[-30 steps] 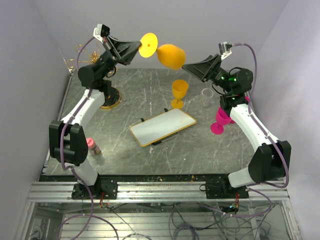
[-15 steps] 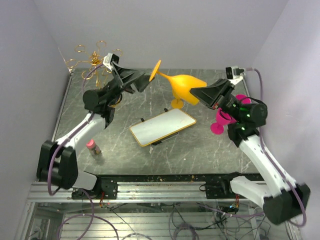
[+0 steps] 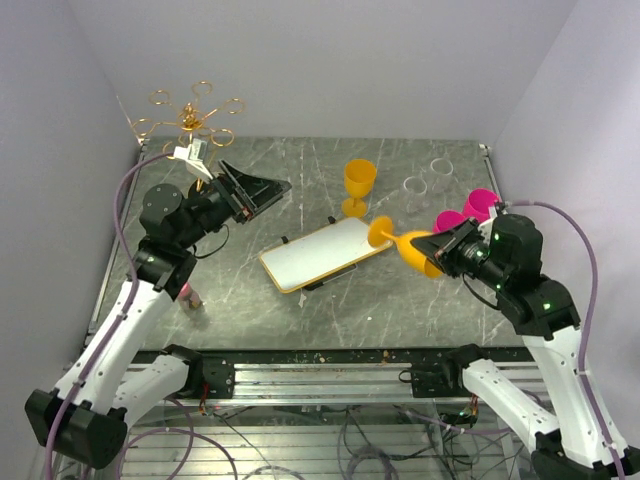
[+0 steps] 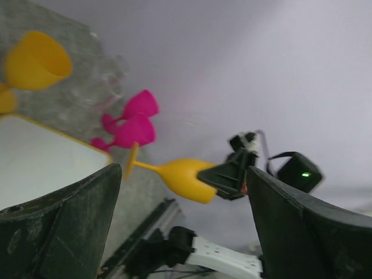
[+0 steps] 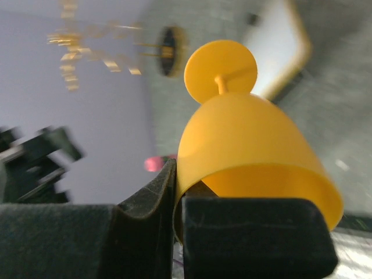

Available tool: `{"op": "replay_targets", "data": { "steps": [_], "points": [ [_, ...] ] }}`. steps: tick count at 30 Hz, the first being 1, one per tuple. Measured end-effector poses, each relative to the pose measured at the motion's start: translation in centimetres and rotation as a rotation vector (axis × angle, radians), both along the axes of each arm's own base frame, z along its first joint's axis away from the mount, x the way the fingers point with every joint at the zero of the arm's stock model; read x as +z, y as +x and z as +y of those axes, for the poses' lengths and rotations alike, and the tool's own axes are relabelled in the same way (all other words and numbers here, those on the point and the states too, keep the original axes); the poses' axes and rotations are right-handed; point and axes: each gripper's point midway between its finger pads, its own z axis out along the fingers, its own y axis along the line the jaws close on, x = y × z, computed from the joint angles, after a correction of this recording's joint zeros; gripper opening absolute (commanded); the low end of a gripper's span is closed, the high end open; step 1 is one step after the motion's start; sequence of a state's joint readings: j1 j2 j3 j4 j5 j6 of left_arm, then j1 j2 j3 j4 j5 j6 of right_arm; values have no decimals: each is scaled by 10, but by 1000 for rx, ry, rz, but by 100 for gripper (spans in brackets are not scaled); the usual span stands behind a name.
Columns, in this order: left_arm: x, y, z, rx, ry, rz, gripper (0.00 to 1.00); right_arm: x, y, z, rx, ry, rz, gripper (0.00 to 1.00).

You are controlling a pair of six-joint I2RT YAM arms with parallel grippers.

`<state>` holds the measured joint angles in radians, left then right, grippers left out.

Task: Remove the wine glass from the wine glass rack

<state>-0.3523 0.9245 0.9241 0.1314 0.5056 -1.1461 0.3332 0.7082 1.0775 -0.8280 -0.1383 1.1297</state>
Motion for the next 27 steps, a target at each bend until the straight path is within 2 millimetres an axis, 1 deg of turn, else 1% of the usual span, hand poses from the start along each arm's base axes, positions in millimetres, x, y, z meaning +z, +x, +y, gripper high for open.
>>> {"op": "replay_targets", "data": {
  "steps": [3,6,7,10,13,15,17,19,21,24,27],
  "points": [
    [-6,2,13,81,108,-13,99,-16,-12,-21,-67,-118,131,0],
    [-14,3,24,143,196,-25,99,-28,-22,-40,-117,-219,215,0],
    [-17,4,26,156,216,-23,99,-34,-26,-47,-132,-254,246,0],
    [-32,8,31,183,277,-2,99,-53,-35,-59,-155,-326,331,0],
    [-45,13,35,200,324,20,100,-68,-37,-66,-177,-381,399,0],
    [-51,15,37,212,347,29,100,-78,-34,-70,-194,-420,447,0],
    [-55,16,40,224,369,33,100,-93,-29,-73,-204,-465,510,0],
    [-58,16,42,235,389,32,100,-110,-24,-73,-203,-505,576,0],
    [-62,16,47,253,418,38,100,-131,-18,-71,-192,-548,658,0],
    [-58,15,54,282,451,29,99,-156,-13,-69,-172,-590,745,0],
    [-45,10,64,320,468,-5,99,-171,-10,-67,-154,-612,787,0]
  ]
}}
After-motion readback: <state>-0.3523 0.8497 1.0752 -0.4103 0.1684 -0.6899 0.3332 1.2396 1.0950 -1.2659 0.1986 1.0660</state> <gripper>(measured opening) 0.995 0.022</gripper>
